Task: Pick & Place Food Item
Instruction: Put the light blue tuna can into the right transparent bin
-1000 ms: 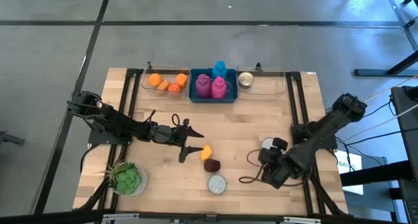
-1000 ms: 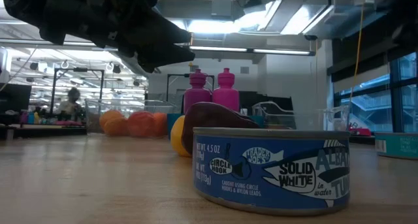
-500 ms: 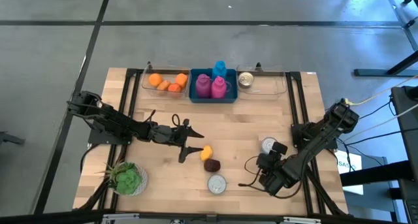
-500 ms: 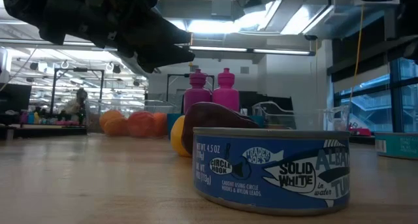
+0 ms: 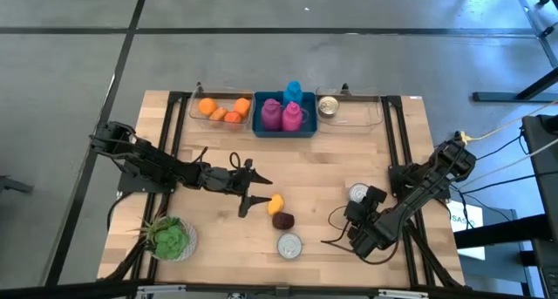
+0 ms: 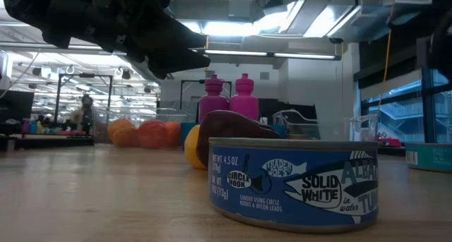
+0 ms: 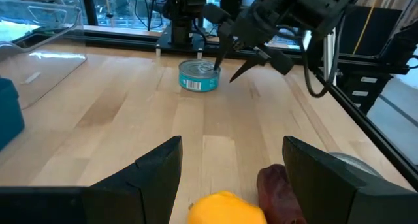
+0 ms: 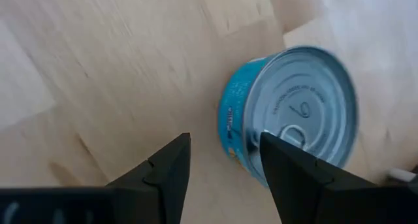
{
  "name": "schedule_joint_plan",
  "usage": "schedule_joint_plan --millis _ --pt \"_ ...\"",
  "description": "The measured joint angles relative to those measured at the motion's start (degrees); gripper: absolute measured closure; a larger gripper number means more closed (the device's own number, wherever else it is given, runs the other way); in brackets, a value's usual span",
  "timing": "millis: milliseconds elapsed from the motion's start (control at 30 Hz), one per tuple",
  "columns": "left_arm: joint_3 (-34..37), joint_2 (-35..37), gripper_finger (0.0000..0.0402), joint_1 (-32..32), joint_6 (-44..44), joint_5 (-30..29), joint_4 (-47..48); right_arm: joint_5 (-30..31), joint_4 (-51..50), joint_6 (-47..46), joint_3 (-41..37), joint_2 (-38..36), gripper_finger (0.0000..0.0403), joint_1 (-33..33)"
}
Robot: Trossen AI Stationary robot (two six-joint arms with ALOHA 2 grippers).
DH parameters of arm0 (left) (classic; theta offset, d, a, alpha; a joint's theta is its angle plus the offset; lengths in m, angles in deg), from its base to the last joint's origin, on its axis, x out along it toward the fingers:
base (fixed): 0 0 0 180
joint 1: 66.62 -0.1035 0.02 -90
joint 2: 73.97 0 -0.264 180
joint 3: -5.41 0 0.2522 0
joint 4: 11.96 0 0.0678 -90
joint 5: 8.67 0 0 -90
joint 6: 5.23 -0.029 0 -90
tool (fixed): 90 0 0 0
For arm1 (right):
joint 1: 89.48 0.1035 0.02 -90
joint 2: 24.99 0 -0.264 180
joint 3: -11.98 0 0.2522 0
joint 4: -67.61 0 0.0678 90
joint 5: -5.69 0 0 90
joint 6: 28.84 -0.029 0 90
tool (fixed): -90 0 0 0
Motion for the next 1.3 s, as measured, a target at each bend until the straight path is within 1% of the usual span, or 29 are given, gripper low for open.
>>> schedule_joint_plan --millis 233,400,533,733,767,1100,1300 --pt "0.0 0.0 0.0146 0.0 0.02 0.0 -0.02 0.75 2.46 -0.39 -2.09 -0.11 0.0221 0.02" --pt "0.0 0.0 0.0146 0.0 0.02 -0.23 -0.03 1.37 2.47 -0.42 -2.17 -0.11 0.0246 0.0" --pt "0.0 0.0 0.0146 0.0 0.02 -0.42 -0.04 1.43 1.76 -1.24 -2.18 -0.11 0.0289 0.0" --pt "0.0 0.0 0.0146 0.0 0.02 -0.42 -0.04 2.57 1.27 -1.44 -2.17 -0.11 0.0382 0.0" --pt "0.0 0.0 0.0146 0.0 0.02 -0.42 -0.04 2.73 1.33 -1.42 -2.15 -0.11 0.0391 0.0" --pt "0.0 0.0 0.0146 0.0 0.04 -0.44 -0.04 2.59 1.76 -1.41 -2.0 -0.79 0.0401 -0.02" --pt "0.0 0.0 0.0146 0.0 0.04 -0.45 -0.07 3.2 2.21 1.5 0.81 -3.57 0.0402 -0.47"
